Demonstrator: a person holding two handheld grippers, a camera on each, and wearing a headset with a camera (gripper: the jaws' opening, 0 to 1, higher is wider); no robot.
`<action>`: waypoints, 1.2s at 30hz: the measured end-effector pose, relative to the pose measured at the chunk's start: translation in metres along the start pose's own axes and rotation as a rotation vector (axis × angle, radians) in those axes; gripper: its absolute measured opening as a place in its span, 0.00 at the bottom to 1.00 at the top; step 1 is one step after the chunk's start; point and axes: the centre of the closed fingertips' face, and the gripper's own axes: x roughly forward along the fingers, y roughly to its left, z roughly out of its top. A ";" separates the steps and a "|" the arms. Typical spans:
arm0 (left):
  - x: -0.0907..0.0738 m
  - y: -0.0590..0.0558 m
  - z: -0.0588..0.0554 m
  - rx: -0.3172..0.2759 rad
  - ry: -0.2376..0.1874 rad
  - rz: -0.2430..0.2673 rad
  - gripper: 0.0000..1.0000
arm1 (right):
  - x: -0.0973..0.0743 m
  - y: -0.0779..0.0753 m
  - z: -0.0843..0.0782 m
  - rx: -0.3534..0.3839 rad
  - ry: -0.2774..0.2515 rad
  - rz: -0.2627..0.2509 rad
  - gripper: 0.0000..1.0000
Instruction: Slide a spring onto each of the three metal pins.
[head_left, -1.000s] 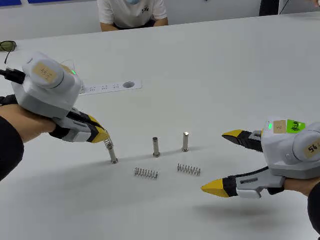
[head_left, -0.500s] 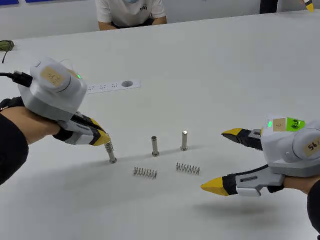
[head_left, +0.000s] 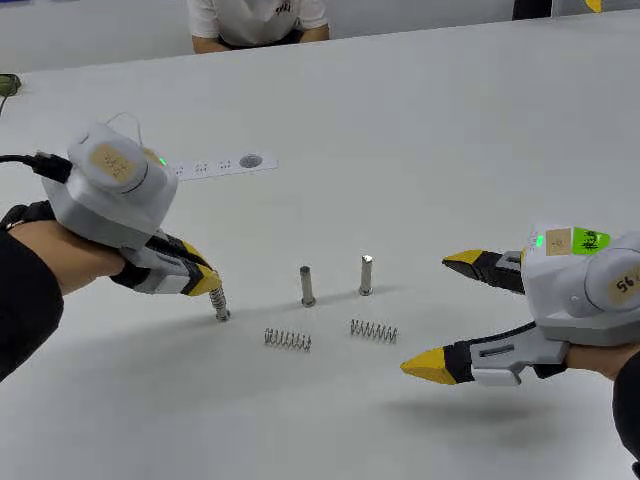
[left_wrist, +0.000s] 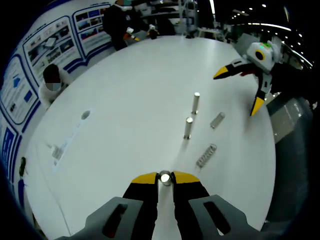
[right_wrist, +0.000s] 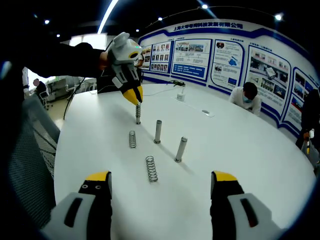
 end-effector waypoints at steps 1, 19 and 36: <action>0.000 0.000 0.000 0.000 -0.001 0.000 0.11 | 0.000 0.000 0.000 0.000 0.000 0.000 0.83; 0.007 -0.001 -0.006 -0.011 -0.001 0.000 0.11 | 0.000 0.000 -0.001 0.001 0.005 0.000 0.83; 0.011 -0.001 -0.012 -0.026 -0.003 0.004 0.11 | 0.002 0.001 -0.002 0.001 0.011 0.008 0.83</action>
